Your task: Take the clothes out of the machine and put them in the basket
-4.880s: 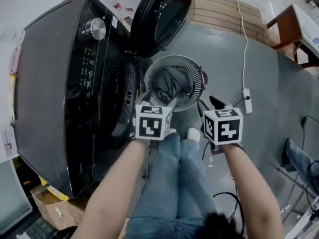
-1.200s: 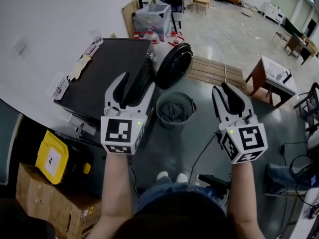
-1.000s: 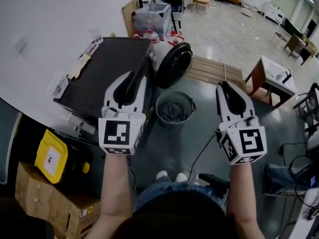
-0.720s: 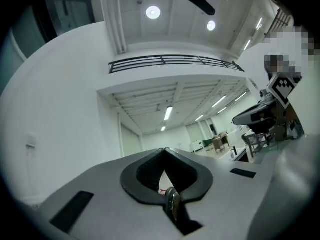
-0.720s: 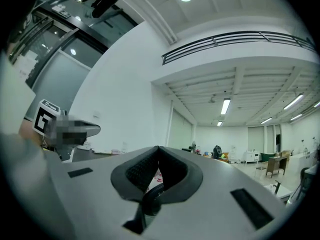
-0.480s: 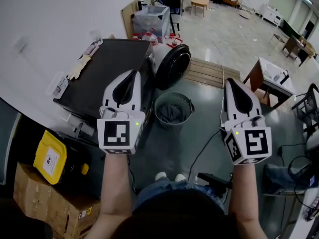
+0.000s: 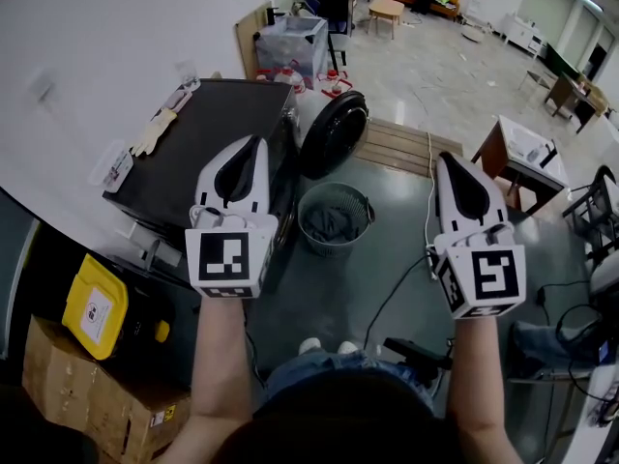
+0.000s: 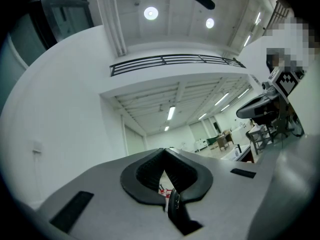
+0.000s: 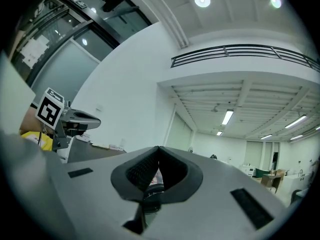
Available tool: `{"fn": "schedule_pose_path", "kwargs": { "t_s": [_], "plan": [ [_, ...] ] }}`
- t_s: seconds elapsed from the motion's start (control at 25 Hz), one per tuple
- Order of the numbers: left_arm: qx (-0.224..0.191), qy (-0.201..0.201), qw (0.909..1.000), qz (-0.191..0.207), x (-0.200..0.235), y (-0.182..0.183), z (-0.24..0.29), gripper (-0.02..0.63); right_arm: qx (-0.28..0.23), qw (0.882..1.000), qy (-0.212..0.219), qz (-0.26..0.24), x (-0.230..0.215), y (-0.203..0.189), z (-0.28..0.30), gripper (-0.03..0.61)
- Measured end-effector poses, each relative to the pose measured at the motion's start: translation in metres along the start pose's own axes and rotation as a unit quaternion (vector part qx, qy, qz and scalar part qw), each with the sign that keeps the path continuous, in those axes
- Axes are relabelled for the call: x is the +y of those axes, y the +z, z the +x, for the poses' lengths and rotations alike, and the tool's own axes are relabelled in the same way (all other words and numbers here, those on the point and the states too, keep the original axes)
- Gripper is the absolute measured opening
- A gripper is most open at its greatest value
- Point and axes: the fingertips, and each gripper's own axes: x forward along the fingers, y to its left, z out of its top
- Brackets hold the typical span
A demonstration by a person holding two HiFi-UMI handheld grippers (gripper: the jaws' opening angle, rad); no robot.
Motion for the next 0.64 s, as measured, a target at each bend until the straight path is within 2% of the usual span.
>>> {"fn": "schedule_pose_path", "kwargs": {
  "t_s": [0.4, 0.64],
  "plan": [
    [0.016, -0.002, 0.9998, 0.008, 0.001, 0.003, 0.000, 0.002, 0.003, 1.000, -0.021, 0.004, -0.012, 0.002, -0.010, 0.002],
    [0.023, 0.000, 0.9996, 0.013, 0.001, -0.002, -0.001, 0.002, -0.006, 1.000, -0.014, 0.005, -0.014, -0.006, -0.012, 0.002]
  ]
}}
